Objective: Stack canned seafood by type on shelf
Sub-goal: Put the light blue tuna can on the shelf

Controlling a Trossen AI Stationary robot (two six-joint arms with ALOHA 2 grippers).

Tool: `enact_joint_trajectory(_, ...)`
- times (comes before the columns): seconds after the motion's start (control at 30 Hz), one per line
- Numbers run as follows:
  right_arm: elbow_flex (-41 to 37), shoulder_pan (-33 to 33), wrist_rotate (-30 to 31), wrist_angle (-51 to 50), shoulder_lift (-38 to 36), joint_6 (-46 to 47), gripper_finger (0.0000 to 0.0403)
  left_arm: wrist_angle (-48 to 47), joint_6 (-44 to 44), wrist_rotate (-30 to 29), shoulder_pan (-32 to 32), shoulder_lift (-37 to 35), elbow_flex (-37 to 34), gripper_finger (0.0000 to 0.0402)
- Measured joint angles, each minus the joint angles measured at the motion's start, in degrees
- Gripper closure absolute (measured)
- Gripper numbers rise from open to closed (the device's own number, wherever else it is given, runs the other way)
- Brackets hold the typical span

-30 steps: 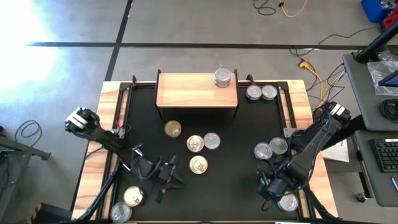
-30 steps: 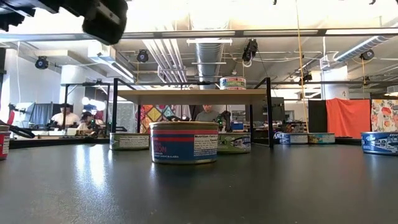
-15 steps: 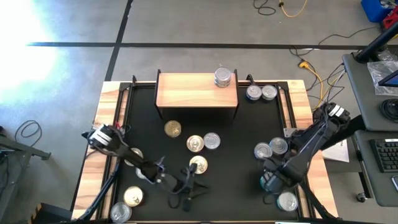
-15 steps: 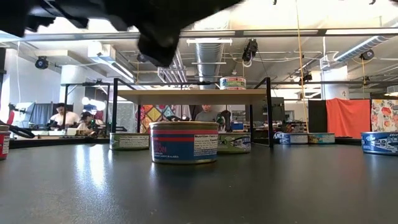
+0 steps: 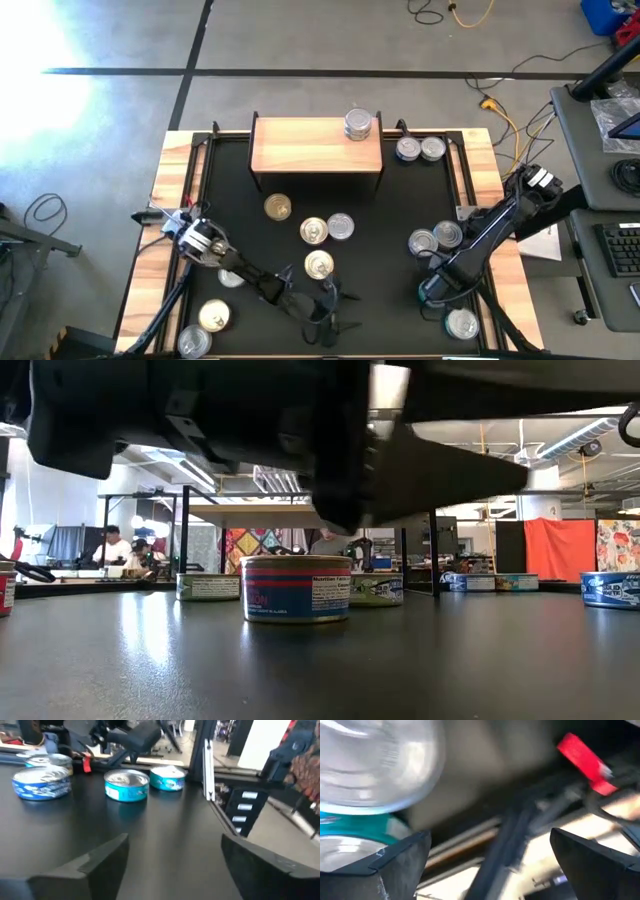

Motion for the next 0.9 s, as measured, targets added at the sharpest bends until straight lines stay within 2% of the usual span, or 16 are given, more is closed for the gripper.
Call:
enact_joint_trajectory(0.13, 0.0, 0.0, 3.8, 6.8, 0.9, -0.9, 0.0003, -7.6, 1.1, -0.3, 0.2, 1.9, 5.8, 0.0062)
enact_joint_trajectory(0.3, 1.5, 0.0, 11.3, 21.5, 3.3, -4.2, 0.0003, -15.3, 1.6, -0.3, 0.7, 2.2, 10.2, 0.005)
enact_joint_trajectory(0.37, 4.2, 0.0, 14.0, 21.3, 4.4, -5.9, 0.0003, -16.7, 2.2, -0.1, 0.9, 2.2, 10.7, 0.005)
enact_joint_trajectory(0.57, 8.2, 0.8, 16.7, 8.3, 7.7, -8.6, 0.0003, -28.2, 2.6, 3.2, 2.5, 2.2, 13.9, 0.005)
enact_joint_trajectory(0.73, 7.6, 1.1, 16.9, 14.5, 10.9, -11.1, 0.0003, -31.3, 5.7, 5.4, 4.8, 2.2, 15.9, 0.005)
enact_joint_trajectory(0.9, 10.5, 1.2, 21.7, 20.1, 14.1, -14.4, 0.0003, -32.8, 6.4, 8.5, 8.1, 2.2, 16.0, 0.0062)
